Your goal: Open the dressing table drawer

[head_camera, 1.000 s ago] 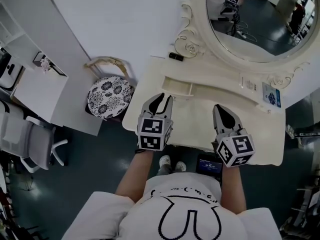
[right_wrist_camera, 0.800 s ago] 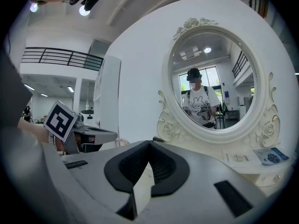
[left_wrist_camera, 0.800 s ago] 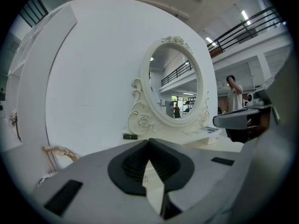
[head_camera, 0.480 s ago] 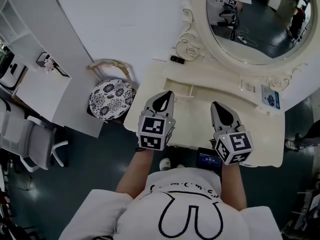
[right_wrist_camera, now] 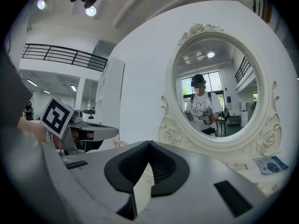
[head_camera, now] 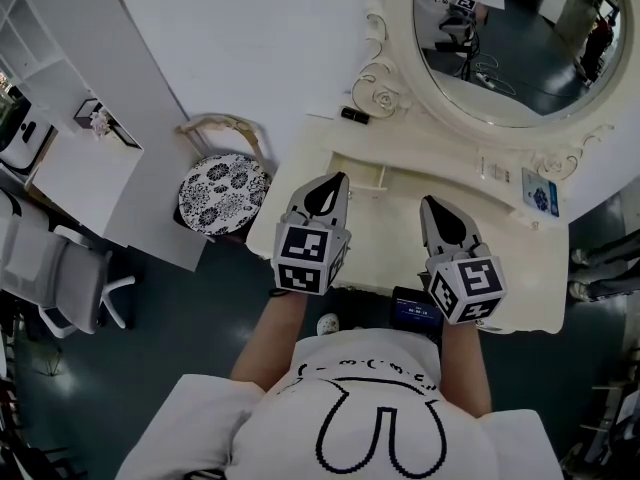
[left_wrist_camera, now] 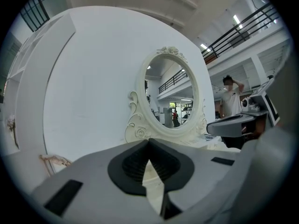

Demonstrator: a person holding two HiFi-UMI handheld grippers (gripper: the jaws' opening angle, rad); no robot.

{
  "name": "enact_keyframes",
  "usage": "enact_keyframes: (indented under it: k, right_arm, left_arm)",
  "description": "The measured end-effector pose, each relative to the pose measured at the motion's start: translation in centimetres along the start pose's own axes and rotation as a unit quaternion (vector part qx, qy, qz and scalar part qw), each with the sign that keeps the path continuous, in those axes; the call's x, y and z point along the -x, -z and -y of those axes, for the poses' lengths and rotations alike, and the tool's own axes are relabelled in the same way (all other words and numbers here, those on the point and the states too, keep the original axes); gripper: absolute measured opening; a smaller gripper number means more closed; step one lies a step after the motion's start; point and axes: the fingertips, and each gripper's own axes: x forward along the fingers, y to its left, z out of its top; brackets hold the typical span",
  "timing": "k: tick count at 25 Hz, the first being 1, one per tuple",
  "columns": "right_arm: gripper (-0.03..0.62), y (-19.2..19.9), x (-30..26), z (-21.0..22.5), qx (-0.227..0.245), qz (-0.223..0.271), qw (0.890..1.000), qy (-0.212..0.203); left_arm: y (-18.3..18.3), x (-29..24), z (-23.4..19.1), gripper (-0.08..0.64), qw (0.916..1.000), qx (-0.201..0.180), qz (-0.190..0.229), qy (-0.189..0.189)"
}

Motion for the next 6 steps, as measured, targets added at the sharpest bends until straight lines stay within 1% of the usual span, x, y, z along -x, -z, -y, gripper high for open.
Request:
enact_keyframes:
  k: [6]
  right_arm:
    - [0.025, -0.03, 0.16, 0.1, -0.002, 0.002, 1.0, 0.0]
  left_arm:
    - [-0.29, 0.09, 0.22, 0.005, 1.0, -0.003, 0.007, -0.001]
